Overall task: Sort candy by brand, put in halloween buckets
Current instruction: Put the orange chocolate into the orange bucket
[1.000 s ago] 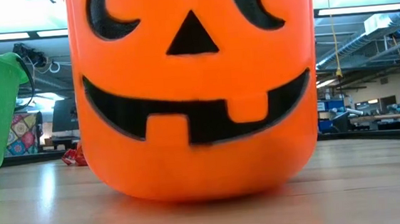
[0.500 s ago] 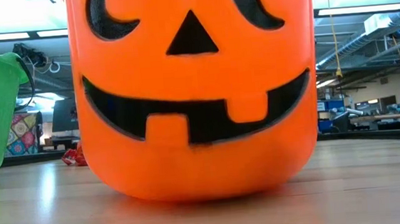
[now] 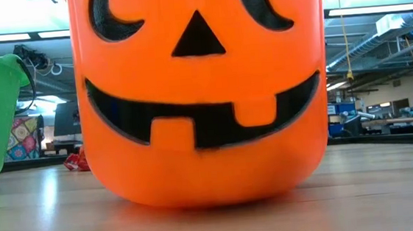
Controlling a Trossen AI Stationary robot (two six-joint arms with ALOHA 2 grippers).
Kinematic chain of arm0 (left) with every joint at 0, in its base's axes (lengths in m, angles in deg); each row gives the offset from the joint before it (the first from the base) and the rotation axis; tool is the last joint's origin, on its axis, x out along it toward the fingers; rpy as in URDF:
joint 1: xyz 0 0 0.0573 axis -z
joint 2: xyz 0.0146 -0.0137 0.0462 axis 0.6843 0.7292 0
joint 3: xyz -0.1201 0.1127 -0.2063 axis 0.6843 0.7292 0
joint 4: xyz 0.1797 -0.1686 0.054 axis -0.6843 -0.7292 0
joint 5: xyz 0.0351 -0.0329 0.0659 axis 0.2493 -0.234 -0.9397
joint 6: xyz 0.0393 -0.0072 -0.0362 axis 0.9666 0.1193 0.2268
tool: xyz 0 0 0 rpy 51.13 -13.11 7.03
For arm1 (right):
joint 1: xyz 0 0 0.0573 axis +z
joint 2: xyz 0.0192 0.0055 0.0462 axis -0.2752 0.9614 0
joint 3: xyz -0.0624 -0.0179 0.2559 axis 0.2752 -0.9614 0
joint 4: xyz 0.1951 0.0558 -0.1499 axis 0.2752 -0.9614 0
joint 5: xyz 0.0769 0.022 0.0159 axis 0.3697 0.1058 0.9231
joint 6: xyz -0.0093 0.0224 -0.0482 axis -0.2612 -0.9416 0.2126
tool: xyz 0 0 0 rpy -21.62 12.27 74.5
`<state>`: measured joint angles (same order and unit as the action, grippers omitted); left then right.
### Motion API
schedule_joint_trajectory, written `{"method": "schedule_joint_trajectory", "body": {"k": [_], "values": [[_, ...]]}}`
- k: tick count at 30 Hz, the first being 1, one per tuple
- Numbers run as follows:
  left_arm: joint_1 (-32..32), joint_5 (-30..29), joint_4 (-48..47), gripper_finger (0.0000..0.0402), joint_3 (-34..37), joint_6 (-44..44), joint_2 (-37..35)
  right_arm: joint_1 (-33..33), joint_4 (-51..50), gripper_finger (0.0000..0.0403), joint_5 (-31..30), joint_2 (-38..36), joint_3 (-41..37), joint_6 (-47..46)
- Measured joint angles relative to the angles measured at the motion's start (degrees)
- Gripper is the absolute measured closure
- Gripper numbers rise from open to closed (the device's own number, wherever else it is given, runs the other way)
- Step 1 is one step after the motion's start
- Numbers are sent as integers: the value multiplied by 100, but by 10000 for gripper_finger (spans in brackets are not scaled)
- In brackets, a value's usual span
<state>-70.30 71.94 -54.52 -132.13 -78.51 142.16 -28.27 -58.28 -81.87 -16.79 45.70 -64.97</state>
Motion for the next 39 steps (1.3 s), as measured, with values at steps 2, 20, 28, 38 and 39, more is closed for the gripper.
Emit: {"method": "schedule_joint_trajectory", "body": {"k": [2,20,28,38,39], "values": [[33,-1,267,271,-166,20,384,-137,142,188,189,-225,0,149],[565,-50,-539,271,-3525,4004,3420,-522,-432,188,1305,-776,0,208],[818,-635,-168,271,-3596,4990,3825,-522,-464,188,1362,-774,0,129],[1104,-976,1007,271,-3596,5079,4515,-533,-465,188,1676,-774,0,-312],[1106,-1017,1011,271,-3594,5084,4533,-533,-464,188,1742,-774,0,-360]]}}
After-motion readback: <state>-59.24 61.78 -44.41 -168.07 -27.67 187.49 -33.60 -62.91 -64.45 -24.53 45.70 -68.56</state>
